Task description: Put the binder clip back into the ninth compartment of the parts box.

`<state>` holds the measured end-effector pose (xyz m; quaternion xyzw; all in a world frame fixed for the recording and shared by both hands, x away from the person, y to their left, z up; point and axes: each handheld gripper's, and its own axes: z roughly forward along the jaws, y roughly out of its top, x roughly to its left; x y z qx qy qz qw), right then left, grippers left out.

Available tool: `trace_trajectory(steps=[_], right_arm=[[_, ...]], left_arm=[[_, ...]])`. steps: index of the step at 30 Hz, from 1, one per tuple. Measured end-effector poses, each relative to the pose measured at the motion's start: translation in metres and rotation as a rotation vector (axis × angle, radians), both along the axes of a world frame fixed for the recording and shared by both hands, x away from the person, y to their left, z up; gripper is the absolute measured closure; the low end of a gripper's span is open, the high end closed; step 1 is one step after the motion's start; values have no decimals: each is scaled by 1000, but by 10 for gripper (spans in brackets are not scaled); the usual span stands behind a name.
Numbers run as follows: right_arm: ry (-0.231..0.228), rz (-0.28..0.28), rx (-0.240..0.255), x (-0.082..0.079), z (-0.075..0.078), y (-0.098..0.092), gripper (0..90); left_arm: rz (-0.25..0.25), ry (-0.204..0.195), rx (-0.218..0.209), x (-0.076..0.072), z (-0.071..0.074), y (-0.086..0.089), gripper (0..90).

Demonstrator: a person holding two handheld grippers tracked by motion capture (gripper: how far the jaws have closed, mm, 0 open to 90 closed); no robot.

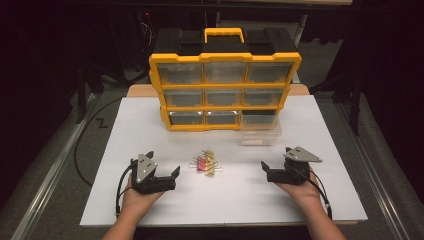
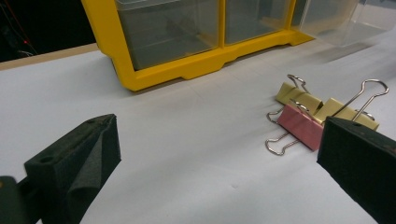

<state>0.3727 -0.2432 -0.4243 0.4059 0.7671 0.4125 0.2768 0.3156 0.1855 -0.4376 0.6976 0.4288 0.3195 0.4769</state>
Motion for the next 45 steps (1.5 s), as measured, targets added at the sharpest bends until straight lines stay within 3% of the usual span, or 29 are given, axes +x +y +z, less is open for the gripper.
trace_trajectory(steps=[14, 16, 28, 31, 45], right_arm=[[61, 3, -64, 2, 1, 4, 8], [86, 4, -58, 2, 0, 4, 7], [220, 44, -159, 14, 1, 10, 8], [250, 57, -161, 16, 1, 9, 8], [335, 110, -200, 15, 10, 10, 8]], left_arm=[[-12, -5, 4, 1, 1, 1, 3], [-9, -8, 7, -1, 2, 1, 3], [-21, -16, 6, -1, 3, 0, 3], [-22, -20, 2, -2, 3, 0, 3], [-29, -24, -3, -3, 4, -1, 3]])
